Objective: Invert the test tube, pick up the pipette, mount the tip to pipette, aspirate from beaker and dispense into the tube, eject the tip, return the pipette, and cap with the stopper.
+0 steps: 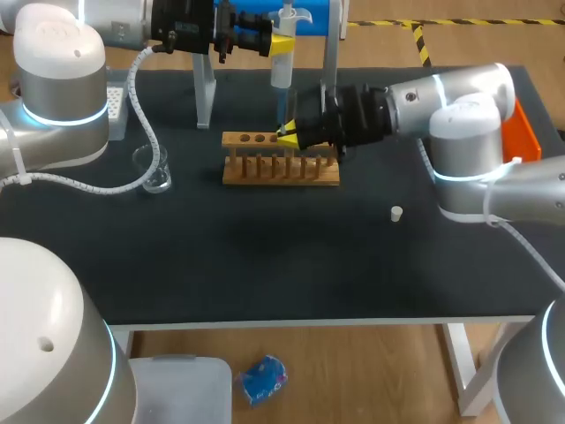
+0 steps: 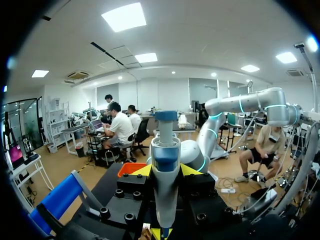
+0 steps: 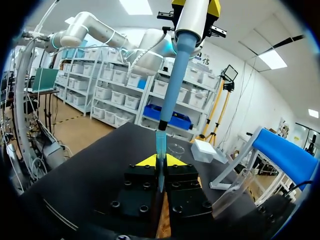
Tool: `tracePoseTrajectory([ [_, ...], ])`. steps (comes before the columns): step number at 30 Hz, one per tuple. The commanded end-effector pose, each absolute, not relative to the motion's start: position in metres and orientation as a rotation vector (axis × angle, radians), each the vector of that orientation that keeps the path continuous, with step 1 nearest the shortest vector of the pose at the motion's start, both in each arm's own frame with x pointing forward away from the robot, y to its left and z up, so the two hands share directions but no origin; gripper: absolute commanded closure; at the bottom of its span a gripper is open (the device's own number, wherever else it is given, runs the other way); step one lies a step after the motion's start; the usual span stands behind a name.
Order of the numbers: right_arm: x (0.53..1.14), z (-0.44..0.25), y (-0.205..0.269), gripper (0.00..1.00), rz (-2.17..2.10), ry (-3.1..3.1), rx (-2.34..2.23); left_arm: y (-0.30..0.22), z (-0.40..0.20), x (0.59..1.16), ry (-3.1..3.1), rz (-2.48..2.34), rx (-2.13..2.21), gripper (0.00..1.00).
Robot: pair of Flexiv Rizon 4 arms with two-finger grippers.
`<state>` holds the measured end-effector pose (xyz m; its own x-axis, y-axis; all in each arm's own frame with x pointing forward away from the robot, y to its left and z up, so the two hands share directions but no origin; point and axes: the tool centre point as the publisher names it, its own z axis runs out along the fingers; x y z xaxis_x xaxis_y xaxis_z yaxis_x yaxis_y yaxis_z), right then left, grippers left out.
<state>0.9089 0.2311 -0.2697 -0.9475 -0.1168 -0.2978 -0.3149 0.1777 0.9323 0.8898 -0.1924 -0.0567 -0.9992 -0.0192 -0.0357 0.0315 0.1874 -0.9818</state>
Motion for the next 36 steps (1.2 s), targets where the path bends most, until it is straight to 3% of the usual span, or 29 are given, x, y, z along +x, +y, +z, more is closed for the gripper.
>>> tracePoseTrajectory([
  [1,0.9082,-0.2698,0.2295,1.0,1.874,2.283,-0.423,-0.1921,-0.0562,0.8906,2.393,-1.976,0.014,1.0],
  [36,0.9054,-0.2669,0.2343,1.0,1.881,2.283,-0.443,-0.1921,-0.0562,0.8906,2.393,-1.976,0.014,1.0],
])
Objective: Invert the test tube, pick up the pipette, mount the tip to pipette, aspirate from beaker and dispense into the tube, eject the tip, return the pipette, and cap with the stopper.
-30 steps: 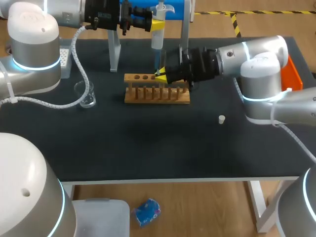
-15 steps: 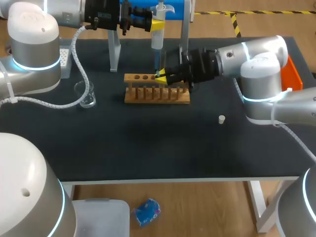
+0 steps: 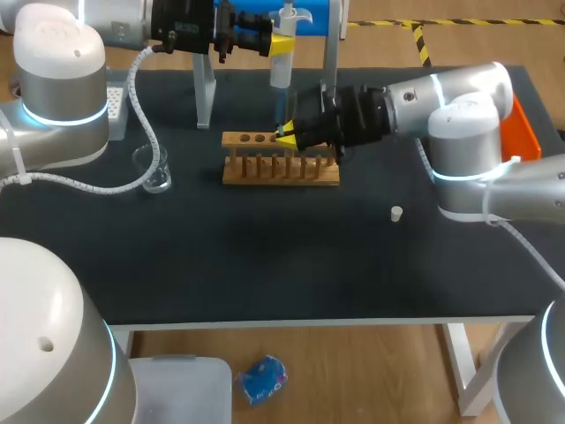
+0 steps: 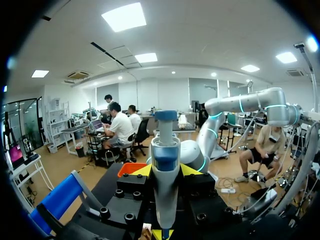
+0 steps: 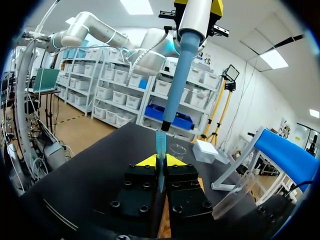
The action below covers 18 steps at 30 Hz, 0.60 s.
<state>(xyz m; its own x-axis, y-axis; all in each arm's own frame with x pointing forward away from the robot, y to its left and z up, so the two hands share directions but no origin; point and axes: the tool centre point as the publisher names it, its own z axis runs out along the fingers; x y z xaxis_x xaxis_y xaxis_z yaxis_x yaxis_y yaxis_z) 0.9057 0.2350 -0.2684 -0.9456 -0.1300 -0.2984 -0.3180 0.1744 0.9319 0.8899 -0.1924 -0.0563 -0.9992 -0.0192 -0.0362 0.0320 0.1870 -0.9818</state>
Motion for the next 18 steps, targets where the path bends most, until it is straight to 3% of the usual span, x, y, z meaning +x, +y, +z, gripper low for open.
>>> tracePoseTrajectory([
  [1,0.9052,-0.2666,0.2341,1.0,1.882,2.282,-0.444,-0.1921,-0.0562,0.8906,2.393,-1.976,0.014,1.0],
  [18,0.9119,-0.2723,0.2347,1.0,1.861,2.304,-0.434,-0.1921,-0.0562,0.8906,2.393,-1.976,0.014,1.0],
])
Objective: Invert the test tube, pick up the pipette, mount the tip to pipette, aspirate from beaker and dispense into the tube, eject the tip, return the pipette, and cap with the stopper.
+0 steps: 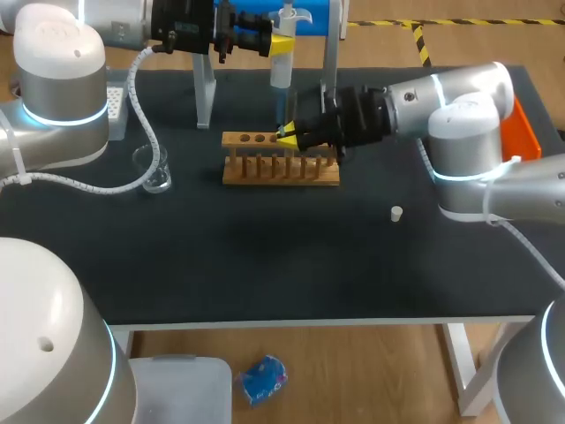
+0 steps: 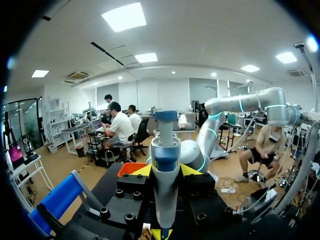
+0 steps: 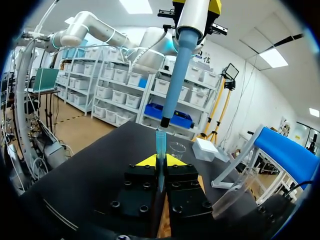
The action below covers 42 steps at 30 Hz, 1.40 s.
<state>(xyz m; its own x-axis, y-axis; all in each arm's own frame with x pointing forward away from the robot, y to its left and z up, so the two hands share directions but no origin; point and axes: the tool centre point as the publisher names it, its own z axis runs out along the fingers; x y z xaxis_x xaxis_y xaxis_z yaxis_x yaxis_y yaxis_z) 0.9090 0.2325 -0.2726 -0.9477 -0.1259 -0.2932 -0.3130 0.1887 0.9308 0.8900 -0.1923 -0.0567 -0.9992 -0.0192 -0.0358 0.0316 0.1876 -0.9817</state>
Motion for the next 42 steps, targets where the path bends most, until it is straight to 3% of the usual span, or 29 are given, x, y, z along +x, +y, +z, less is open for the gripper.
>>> tracePoseTrajectory([
  [1,0.912,-0.272,0.235,1.0,1.861,2.303,-0.434,-0.192,-0.056,0.891,2.393,-1.976,0.014,1.0],
  [20,0.906,-0.267,0.234,1.0,1.897,2.287,-0.437,-0.192,-0.056,0.891,2.393,-1.976,0.014,1.0],
  [42,0.893,-0.255,0.237,1.0,2.349,2.264,-0.052,-0.192,-0.056,0.891,2.393,-1.976,0.014,1.0],
])
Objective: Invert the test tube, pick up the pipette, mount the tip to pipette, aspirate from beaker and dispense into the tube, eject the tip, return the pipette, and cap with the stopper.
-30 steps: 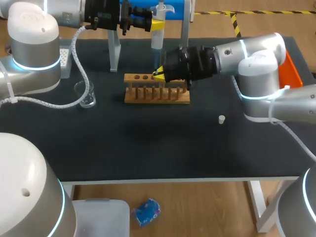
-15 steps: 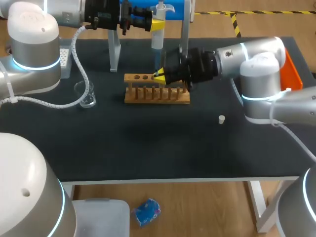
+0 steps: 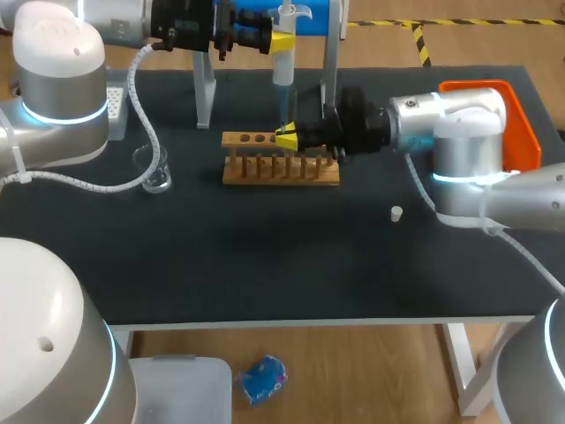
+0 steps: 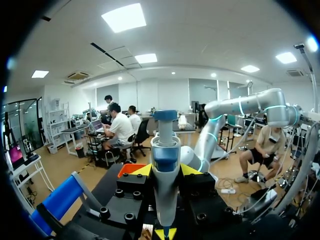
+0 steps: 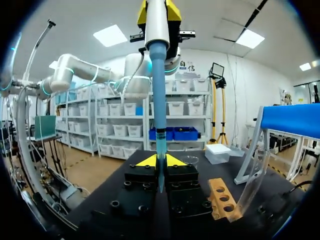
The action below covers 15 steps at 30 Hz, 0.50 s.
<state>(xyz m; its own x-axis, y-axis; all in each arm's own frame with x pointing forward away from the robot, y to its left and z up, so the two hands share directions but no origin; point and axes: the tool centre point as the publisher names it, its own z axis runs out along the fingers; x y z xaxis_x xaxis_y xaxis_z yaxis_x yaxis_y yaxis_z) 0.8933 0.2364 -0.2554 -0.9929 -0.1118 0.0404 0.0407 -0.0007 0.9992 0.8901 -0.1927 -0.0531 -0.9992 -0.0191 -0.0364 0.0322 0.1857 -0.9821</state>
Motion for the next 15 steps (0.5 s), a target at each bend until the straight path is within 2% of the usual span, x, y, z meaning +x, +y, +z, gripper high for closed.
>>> tracePoseTrajectory([
  [1,0.8927,-0.2544,0.2366,1.0,-2.181,-2.092,0.041,-0.1921,-0.0562,0.8906,2.393,-1.976,0.014,1.0],
  [15,0.8927,-0.2512,0.2376,1.0,-2.211,-2.095,0.059,-0.1921,-0.0562,0.8906,2.393,-1.976,0.014,1.0],
])
